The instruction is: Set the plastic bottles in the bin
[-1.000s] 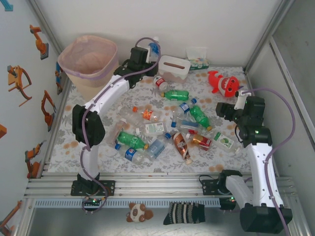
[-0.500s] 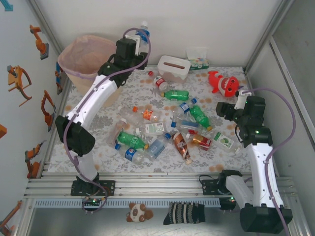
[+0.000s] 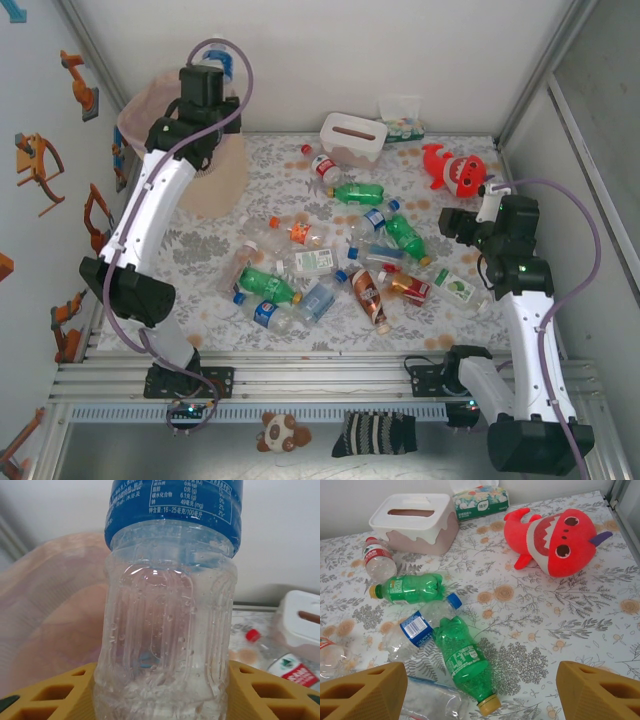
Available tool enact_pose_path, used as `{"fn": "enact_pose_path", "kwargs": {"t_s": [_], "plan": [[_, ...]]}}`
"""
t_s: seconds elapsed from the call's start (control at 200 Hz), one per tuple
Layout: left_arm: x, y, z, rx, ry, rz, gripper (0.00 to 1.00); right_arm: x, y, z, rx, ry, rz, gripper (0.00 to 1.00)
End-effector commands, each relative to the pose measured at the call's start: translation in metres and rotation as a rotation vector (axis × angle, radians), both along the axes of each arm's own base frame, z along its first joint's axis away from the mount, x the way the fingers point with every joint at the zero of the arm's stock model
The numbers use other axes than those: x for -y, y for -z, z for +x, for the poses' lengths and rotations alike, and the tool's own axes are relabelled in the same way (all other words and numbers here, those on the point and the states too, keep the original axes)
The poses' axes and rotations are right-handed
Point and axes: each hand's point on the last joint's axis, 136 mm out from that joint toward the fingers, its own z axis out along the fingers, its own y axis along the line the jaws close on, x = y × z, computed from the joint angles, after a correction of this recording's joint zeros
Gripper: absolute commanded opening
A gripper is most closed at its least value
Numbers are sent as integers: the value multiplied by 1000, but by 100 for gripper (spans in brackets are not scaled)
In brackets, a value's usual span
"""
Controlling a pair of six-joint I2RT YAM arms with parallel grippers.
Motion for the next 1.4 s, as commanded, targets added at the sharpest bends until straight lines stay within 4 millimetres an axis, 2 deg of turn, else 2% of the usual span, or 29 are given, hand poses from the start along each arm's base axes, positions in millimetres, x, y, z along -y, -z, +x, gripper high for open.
{"fn": "enact_pose_path", "kwargs": {"t_s": [0.0, 0.225, 0.431, 0.821, 1.082, 1.237, 1.397], "plan": [[-35, -8, -12, -22, -86, -8, 51, -4, -9, -1, 27, -20, -2, 77], [-74, 20, -9, -128, -172, -41, 51, -4, -9, 0, 28, -22, 1, 77], [-102, 58, -3, -239, -258, -51, 51, -4, -7, 1, 23, -22, 1, 77], [-121, 118, 34, -405, -298, -39, 53, -4, -4, 2, 19, -18, -1, 77], [-125, 148, 57, -464, -307, -43, 54, -1, -2, 2, 15, -8, -14, 77], [-134, 176, 64, -530, -327, -49, 54, -1, 1, 3, 7, -11, -14, 77], [-134, 211, 65, -610, -323, -60, 55, -1, 3, 5, 3, -9, -13, 77]]}}
